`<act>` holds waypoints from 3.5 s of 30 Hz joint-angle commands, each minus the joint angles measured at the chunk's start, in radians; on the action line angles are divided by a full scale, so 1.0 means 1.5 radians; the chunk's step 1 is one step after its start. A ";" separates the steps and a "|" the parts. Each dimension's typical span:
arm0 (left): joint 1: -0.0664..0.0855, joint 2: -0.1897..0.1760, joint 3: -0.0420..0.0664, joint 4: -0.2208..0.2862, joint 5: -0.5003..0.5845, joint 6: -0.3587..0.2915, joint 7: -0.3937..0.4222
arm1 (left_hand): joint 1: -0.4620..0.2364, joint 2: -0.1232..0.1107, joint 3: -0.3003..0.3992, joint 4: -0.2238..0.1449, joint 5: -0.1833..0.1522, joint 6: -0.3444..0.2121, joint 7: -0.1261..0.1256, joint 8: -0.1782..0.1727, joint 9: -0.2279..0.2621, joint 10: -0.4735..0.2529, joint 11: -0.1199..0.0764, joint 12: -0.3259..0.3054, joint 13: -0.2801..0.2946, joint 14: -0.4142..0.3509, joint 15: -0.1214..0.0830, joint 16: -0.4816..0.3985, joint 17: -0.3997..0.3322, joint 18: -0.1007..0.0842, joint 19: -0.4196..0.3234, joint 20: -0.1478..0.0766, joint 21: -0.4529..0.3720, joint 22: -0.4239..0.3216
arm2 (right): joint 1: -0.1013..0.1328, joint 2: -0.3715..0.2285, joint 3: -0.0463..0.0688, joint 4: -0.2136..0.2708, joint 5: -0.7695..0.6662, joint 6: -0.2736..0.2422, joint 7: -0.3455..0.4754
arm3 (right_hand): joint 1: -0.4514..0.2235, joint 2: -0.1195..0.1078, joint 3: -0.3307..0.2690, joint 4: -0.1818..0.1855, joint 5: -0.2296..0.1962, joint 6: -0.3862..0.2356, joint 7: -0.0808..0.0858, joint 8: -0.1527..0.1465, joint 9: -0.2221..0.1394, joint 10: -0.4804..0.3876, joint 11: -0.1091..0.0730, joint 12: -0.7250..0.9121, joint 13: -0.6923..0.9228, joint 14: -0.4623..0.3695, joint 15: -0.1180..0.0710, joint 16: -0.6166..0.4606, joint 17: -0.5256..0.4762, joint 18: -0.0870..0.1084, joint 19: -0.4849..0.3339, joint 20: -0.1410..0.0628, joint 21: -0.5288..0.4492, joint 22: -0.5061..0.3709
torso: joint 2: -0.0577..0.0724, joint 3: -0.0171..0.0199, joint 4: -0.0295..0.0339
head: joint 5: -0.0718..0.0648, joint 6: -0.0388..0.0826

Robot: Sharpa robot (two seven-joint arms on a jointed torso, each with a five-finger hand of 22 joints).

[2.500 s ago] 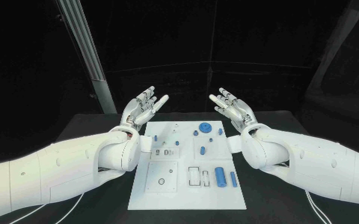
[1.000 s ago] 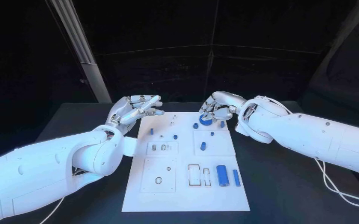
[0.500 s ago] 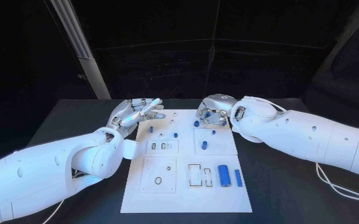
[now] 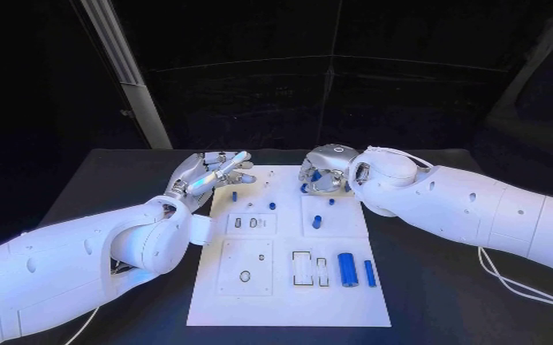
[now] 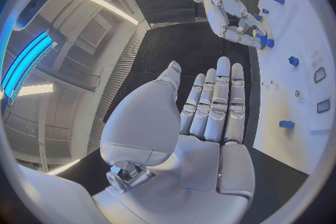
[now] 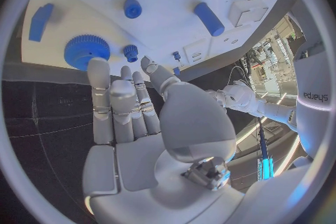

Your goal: Assemble the parts on the task board

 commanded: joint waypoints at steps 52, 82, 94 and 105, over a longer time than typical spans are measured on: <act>0.009 -0.003 0.000 -0.001 0.002 0.021 -0.016 | -0.006 0.003 -0.010 -0.002 -0.003 -0.008 0.005 -0.009 -0.001 -0.006 0.005 -0.007 -0.002 0.003 0.002 -0.009 0.004 0.009 0.008 0.000 -0.006 -0.005 | 0.002 0.022 0.001 -0.009 -0.019 -0.157 -0.008 | 0.043 0.017 0.120 0.008 -0.071 0.060 -0.016 0.010 0.010 0.062 -0.018 0.019 0.011 0.008 -0.008 0.080 0.082 -0.024 0.023 -0.007 0.109 0.134 | 0.021 0.0009 0.0084 | 0.002 0.002; 0.022 0.005 0.001 -0.005 0.002 0.027 -0.019 | 0.000 0.006 -0.009 -0.007 -0.003 -0.010 0.004 -0.010 -0.001 -0.010 0.005 -0.008 -0.002 0.003 0.002 -0.012 0.006 0.009 0.008 0.001 -0.008 -0.006 | 0.003 0.137 0.001 -0.122 0.004 -0.135 -0.003 | 0.036 0.003 0.135 0.020 -0.071 0.051 -0.011 -0.001 0.007 0.048 -0.012 0.006 0.008 0.006 -0.003 0.082 0.081 -0.024 0.018 -0.003 0.116 0.137 | 0.033 -0.0042 0.0177 | 0.002 0.005; 0.023 0.007 0.001 -0.007 0.002 0.028 -0.021 | 0.001 0.006 -0.010 -0.008 -0.003 -0.011 0.004 -0.011 -0.001 -0.011 0.005 -0.008 -0.002 0.003 0.002 -0.012 0.006 0.009 0.008 0.001 -0.008 -0.007 | 0.002 0.156 0.001 -0.148 0.003 -0.126 -0.005 | 0.035 0.002 0.137 0.023 -0.071 0.049 -0.011 -0.002 0.007 0.046 -0.011 0.005 0.008 0.006 -0.003 0.082 0.080 -0.024 0.017 -0.002 0.117 0.138 | 0.033 -0.0041 0.0163 | 0.005 0.003; 0.025 0.007 0.001 -0.008 0.002 0.029 -0.023 | 0.001 0.006 -0.010 -0.008 -0.003 -0.011 0.004 -0.011 -0.001 -0.011 0.005 -0.009 -0.002 0.003 0.002 -0.012 0.006 0.009 0.008 0.001 -0.009 -0.007 | 0.002 0.159 0.001 -0.156 0.000 -0.112 -0.010 | 0.013 -0.028 0.139 0.041 -0.070 -0.001 0.007 -0.006 -0.001 -0.022 0.007 -0.007 -0.002 -0.014 0.013 0.039 0.009 -0.014 -0.028 0.010 0.087 0.077 | 0.034 -0.0047 0.0161 | 0.004 0.004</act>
